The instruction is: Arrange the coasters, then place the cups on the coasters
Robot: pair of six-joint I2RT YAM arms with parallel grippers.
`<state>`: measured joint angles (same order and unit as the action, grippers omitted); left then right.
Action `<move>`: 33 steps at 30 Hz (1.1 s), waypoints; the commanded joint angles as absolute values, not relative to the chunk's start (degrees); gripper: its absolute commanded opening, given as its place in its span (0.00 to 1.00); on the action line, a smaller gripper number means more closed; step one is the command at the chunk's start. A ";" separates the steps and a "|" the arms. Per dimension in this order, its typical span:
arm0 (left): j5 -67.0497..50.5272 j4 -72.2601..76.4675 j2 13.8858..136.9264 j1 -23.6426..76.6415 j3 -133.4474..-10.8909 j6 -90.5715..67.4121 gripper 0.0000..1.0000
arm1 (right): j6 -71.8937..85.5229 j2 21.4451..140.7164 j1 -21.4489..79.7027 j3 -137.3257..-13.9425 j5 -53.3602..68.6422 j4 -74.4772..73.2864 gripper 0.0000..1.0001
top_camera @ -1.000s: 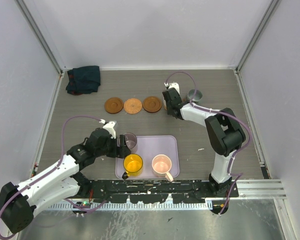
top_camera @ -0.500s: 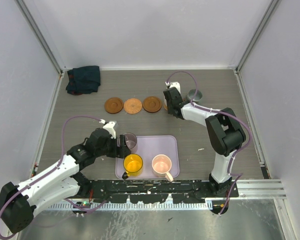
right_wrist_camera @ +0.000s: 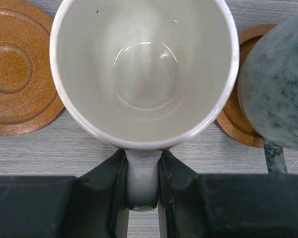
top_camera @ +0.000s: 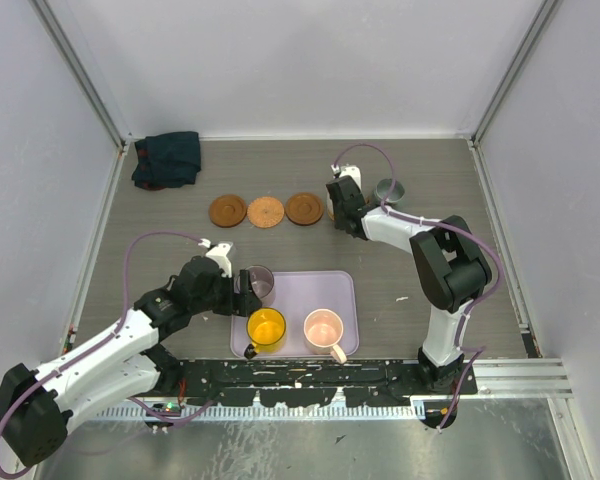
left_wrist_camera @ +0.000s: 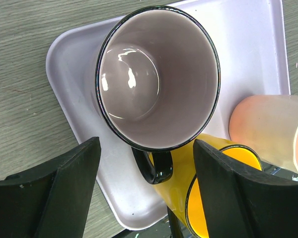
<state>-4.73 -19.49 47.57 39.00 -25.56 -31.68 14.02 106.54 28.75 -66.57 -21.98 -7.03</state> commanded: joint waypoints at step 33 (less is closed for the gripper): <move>-5.53 -17.89 46.14 39.21 -25.55 -31.47 0.76 | 18.09 101.75 28.63 -63.98 -23.57 -5.68 0.66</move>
